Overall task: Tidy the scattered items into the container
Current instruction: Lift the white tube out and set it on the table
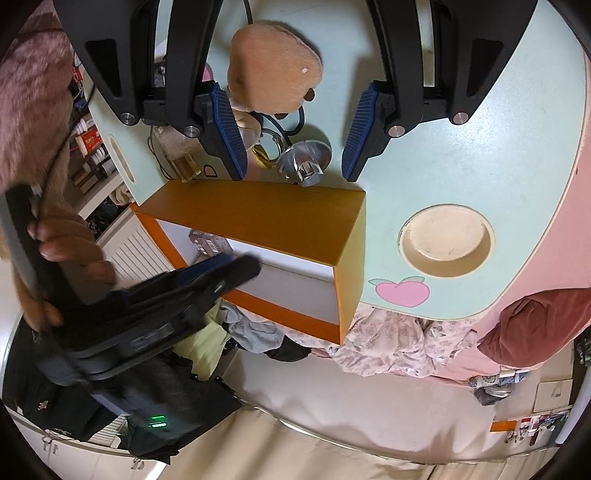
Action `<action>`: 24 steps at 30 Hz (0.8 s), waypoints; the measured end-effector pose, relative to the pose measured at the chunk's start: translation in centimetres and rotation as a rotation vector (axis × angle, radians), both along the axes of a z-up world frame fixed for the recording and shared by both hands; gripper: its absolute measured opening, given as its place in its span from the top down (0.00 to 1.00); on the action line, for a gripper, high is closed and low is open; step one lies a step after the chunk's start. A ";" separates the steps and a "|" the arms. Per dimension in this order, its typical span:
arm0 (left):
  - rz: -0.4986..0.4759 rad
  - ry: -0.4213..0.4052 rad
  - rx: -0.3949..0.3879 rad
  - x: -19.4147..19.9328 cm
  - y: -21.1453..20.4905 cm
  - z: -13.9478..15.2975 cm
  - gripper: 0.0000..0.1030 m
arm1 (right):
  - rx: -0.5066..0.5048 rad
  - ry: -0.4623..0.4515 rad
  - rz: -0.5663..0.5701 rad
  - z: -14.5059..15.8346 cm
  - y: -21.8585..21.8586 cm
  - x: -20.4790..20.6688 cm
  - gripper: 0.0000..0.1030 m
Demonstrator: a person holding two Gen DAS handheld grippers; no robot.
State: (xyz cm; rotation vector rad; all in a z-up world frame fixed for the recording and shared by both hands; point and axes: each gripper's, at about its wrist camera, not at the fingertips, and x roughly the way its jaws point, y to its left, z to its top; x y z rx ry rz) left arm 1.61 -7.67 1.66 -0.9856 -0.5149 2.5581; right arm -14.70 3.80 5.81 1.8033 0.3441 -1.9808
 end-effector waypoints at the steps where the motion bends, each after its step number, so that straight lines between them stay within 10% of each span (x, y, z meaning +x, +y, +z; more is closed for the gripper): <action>1: 0.001 -0.001 0.004 0.0 -0.1 0.0 0.47 | 0.022 -0.031 0.017 -0.6 -0.3 -0.4 0.58; 8: 0.005 -0.011 0.033 0.2 -0.5 -0.1 0.47 | 0.142 -0.122 0.145 -2.7 -1.2 -1.4 0.58; 16: 0.007 -0.097 0.154 -0.8 -1.9 -1.2 0.47 | -0.012 -0.358 0.002 -4.7 1.4 -2.3 0.57; 24: 0.026 -0.131 0.272 -1.2 -3.5 -2.0 0.47 | -0.114 -0.356 -0.121 -5.2 1.5 -5.6 0.56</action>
